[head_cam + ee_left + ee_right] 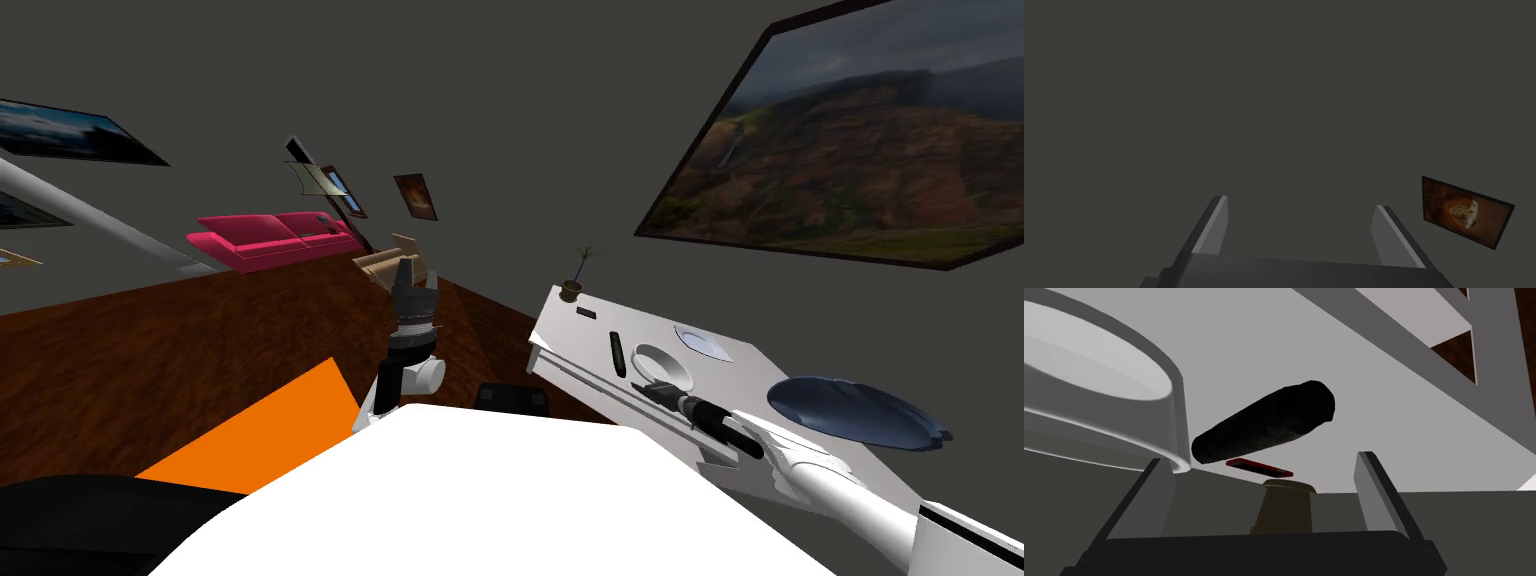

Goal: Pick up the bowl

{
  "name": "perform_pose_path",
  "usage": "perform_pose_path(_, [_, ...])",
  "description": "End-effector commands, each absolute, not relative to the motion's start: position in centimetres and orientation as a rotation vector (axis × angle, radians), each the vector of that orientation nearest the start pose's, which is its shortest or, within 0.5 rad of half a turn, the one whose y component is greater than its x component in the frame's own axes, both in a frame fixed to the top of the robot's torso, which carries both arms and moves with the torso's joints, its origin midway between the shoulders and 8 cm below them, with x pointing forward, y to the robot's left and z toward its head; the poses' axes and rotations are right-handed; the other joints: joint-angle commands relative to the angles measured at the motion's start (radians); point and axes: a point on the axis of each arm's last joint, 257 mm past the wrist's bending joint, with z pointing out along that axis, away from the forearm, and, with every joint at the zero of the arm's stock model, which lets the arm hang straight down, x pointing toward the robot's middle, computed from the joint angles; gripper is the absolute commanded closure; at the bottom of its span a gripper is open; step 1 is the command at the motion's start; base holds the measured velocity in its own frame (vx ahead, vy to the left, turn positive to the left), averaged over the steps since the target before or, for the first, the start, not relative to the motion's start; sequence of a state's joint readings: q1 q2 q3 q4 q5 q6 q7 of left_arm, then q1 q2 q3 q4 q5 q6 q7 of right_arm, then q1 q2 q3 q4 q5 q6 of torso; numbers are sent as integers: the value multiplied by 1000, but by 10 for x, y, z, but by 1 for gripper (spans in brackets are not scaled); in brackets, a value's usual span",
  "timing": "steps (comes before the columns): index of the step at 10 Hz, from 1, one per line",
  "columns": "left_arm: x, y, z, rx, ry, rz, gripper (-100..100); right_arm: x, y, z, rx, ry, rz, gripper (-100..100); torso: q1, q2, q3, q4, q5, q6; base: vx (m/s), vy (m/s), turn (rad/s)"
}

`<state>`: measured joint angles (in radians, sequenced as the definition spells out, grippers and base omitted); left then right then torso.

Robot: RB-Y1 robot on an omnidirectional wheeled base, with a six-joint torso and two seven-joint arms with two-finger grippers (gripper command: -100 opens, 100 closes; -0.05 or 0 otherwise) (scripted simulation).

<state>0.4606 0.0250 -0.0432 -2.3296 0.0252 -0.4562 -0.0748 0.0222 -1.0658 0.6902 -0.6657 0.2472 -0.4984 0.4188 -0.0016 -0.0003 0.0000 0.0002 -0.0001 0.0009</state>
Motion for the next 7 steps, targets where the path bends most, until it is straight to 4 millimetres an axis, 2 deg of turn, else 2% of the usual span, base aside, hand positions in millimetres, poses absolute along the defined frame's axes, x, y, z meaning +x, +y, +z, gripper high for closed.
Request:
perform_pose_path(1, [345, 260, 50, -600, 608, -1317, 0, 256, -641, -456, -386, 2530, -239, -100, 0, 0, 0, 0, 0, 0, 38, -28, 193])
perform_pose_path(2, [345, 260, 50, -600, 608, -1317, 0, 242, -660, -454, -446, 2567, -300, -100, -1, -1, -1, 0, 0, 0, 34, -45, 239])
perform_pose_path(3, [345, 260, 50, -600, 608, -1317, 0, 242, -660, -454, -446, 2567, -300, -100, -2, -1, -1, 0, 0, 0, 23, -37, 60])
perform_pose_path(5, [345, 260, 50, -600, 608, -1317, 0, 218, -685, -451, -562, 2627, -390, -100, -1, 0, 0, 0, 0, 0, 28, -29, 130])
perform_pose_path(7, [345, 260, 50, -600, 608, -1317, 0, 198, -701, -451, -662, 2674, -446, -100, -1, -1, -1, 0, 0, 0, 32, -49, 142])
